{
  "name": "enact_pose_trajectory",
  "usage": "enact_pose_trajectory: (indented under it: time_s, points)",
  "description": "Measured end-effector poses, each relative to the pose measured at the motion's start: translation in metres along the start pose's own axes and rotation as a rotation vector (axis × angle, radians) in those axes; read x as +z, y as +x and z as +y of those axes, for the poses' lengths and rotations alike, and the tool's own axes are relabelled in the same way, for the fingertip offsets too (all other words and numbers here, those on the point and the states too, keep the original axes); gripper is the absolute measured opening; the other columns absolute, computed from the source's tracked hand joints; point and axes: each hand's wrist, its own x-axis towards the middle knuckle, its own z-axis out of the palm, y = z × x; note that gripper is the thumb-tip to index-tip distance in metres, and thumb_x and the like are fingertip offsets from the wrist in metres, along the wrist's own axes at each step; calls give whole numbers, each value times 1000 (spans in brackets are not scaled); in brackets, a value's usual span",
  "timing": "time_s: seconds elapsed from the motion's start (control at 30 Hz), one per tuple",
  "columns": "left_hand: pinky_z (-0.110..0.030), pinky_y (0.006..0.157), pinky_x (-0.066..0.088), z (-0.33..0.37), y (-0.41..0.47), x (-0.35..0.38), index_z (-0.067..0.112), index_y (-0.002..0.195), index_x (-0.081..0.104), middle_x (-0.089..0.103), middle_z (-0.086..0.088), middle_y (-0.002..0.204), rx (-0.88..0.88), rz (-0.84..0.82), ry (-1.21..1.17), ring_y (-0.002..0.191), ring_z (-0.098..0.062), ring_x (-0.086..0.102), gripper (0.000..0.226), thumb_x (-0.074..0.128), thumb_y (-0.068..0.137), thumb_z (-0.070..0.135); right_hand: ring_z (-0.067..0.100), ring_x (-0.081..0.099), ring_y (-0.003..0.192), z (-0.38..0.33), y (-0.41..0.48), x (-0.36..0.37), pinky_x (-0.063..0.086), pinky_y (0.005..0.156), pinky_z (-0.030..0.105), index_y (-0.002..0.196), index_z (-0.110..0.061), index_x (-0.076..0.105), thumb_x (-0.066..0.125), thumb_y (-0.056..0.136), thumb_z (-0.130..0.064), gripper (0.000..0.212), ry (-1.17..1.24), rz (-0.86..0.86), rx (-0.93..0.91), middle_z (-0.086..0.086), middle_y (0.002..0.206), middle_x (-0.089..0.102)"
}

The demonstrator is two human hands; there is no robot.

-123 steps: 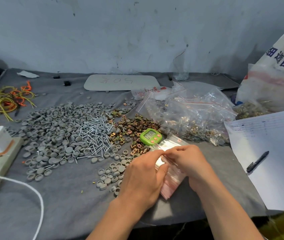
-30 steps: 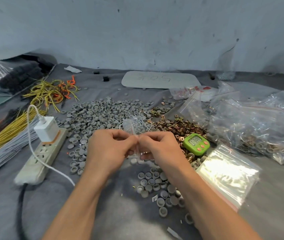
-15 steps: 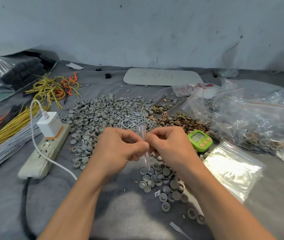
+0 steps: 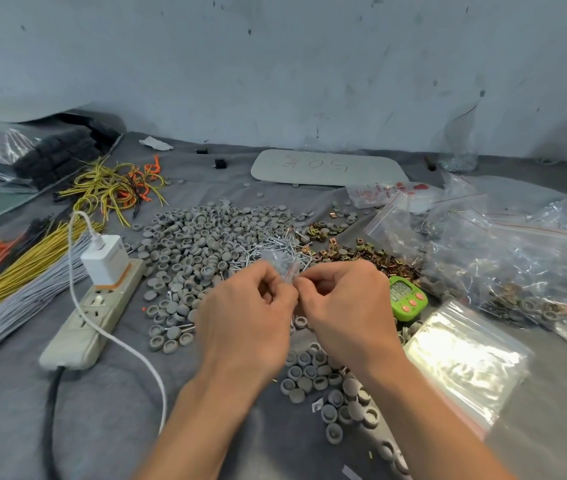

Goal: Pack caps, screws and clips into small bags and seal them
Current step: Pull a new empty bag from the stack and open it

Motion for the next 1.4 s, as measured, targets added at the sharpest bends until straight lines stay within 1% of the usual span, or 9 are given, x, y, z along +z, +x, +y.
enact_pose_trajectory:
  time_s: [0.27, 0.37, 0.47, 0.83, 0.97, 1.1, 1.2, 1.3, 1.4]
  points:
    - [-27, 61, 47, -12, 10, 3, 31, 71, 71, 65, 21, 61, 7, -119, -83, 60, -2, 60, 20, 72, 90, 33, 19, 73, 65, 14, 2, 2, 55, 59, 25, 84, -27, 81, 71, 91, -30, 13, 470, -227, 353, 4, 73, 78]
    - [-28, 62, 57, -15, 10, 4, 33, 71, 76, 70, 20, 61, -58, -222, -155, 58, 0, 66, 19, 77, 86, 21, 17, 73, 69, 16, 1, 4, 59, 64, 28, 86, -29, 82, 73, 91, -40, 15, 391, -297, 316, 0, 75, 77]
    - [-13, 54, 50, -16, 8, 3, 33, 71, 76, 71, 20, 63, -79, -274, -187, 58, 4, 67, 20, 83, 76, 15, 10, 70, 64, 18, 4, 2, 57, 62, 25, 81, -24, 82, 69, 96, -21, 20, 344, -299, 294, -1, 69, 76]
    - [-8, 48, 42, 1, -1, 2, 29, 62, 68, 64, 26, 57, -111, -44, -151, 56, 6, 63, 20, 84, 66, 18, -1, 62, 56, -1, -4, 0, 44, 50, 12, 69, -22, 78, 68, 90, -22, 23, -173, -82, 45, -12, 52, 64]
    - [-27, 58, 49, -2, 3, -1, 30, 66, 61, 61, 16, 55, -33, 95, 9, 54, -1, 58, 23, 83, 67, 23, 5, 49, 40, -6, -12, 1, 35, 40, 13, 49, -19, 58, 70, 79, -23, 33, -200, -39, 89, -9, 40, 50]
    - [-27, 59, 35, -8, 5, -5, 31, 79, 59, 58, 14, 57, 19, 272, 100, 57, -14, 56, 23, 78, 70, 21, 9, 54, 46, -11, -14, -1, 48, 52, 28, 54, -19, 60, 63, 79, -34, 30, -345, -32, 144, -7, 45, 55]
    - [-25, 60, 36, -7, 2, -4, 30, 78, 63, 60, 13, 59, 91, 305, 82, 55, -16, 55, 19, 79, 74, 21, 10, 55, 51, -15, -13, -2, 42, 58, 29, 57, -22, 61, 64, 83, -46, 36, -523, 53, 159, -10, 48, 55]
    - [-25, 58, 46, -6, -1, 1, 31, 79, 71, 65, 15, 62, 147, 217, -1, 57, -12, 61, 13, 81, 78, 23, 9, 57, 55, -15, -18, 5, 41, 59, 26, 63, -26, 66, 67, 85, -54, 35, -423, 35, 157, -12, 54, 60]
    - [-26, 61, 54, -4, -4, 3, 32, 84, 75, 72, 14, 72, 220, 177, -52, 62, -7, 64, 8, 76, 82, 24, 4, 55, 51, -10, -24, 12, 35, 53, 13, 84, -33, 80, 69, 91, -36, 13, -68, -27, 101, -21, 55, 60]
